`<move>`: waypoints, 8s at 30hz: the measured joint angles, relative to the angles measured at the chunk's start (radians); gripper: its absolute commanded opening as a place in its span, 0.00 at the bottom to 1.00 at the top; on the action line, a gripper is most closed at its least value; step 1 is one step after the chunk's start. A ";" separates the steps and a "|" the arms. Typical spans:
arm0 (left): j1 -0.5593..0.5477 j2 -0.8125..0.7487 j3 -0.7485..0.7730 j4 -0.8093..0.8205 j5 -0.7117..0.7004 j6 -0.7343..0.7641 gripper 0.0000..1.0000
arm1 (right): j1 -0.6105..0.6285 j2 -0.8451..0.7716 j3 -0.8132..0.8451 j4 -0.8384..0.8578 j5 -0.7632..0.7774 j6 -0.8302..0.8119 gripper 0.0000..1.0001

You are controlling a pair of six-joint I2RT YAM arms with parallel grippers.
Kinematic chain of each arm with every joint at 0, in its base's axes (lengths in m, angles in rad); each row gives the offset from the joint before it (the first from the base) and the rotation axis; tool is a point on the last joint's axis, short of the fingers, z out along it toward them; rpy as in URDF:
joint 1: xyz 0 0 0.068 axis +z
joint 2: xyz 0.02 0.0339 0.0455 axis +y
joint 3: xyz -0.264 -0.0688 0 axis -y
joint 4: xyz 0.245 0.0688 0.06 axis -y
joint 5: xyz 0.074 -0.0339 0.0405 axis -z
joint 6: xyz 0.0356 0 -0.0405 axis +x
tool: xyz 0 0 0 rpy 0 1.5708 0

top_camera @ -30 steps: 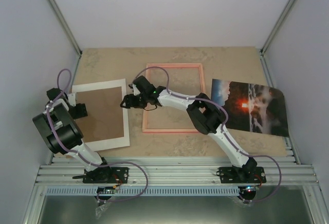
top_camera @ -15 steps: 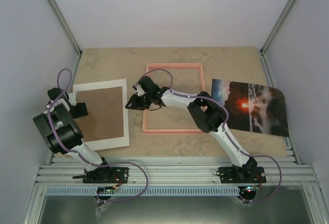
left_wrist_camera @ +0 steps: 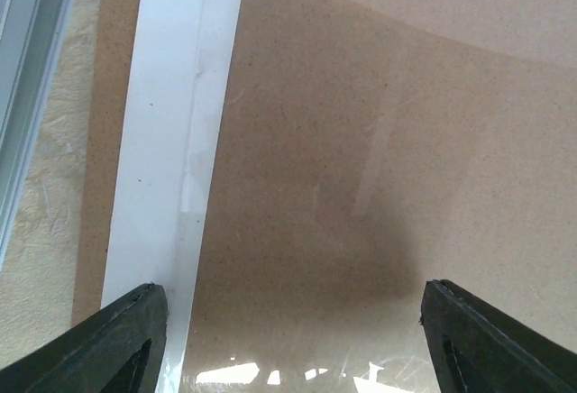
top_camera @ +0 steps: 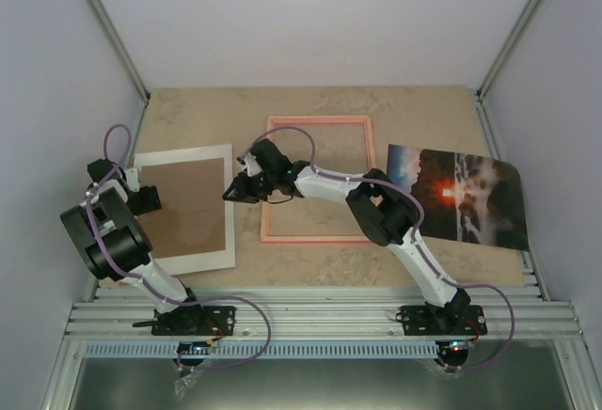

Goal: Put the photo into the frame

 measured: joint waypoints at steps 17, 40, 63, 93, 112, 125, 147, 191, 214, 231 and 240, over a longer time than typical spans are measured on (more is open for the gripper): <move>-0.004 -0.010 0.036 -0.064 0.061 -0.001 0.99 | 0.019 0.007 0.006 -0.064 -0.011 -0.005 0.00; -0.264 -0.225 0.159 -0.232 0.206 -0.037 0.99 | -0.484 -0.281 -0.283 -0.241 -0.412 -0.525 0.01; -0.356 -0.187 0.102 -0.102 0.251 -0.118 0.99 | -0.759 -0.076 -0.137 -0.737 -0.445 -0.967 0.01; -0.358 -0.169 0.100 -0.087 0.249 -0.138 0.99 | -0.798 -0.070 -0.145 -0.837 -0.356 -0.972 0.00; -0.358 -0.163 0.100 -0.086 0.246 -0.143 0.99 | -0.798 -0.115 -0.163 -0.845 -0.357 -0.949 0.00; -0.358 -0.151 0.100 -0.084 0.244 -0.145 0.99 | -0.798 -0.148 -0.202 -0.840 -0.399 -0.908 0.01; -0.358 -0.151 0.100 -0.084 0.243 -0.146 0.99 | -0.801 -0.168 -0.219 -0.838 -0.492 -0.874 0.01; -0.358 -0.127 0.100 -0.083 0.243 -0.153 0.99 | -0.825 -0.140 -0.166 -0.930 -0.400 -0.982 0.00; -0.358 -0.118 0.100 -0.083 0.243 -0.154 0.99 | -0.814 -0.119 -0.174 -0.921 -0.380 -0.978 0.01; -0.358 -0.115 0.100 -0.083 0.244 -0.154 0.99 | -0.809 -0.143 -0.174 -0.893 -0.291 -0.934 0.52; -0.358 -0.115 0.100 -0.083 0.243 -0.157 1.00 | -0.808 -0.234 -0.174 -0.902 -0.175 -0.942 0.82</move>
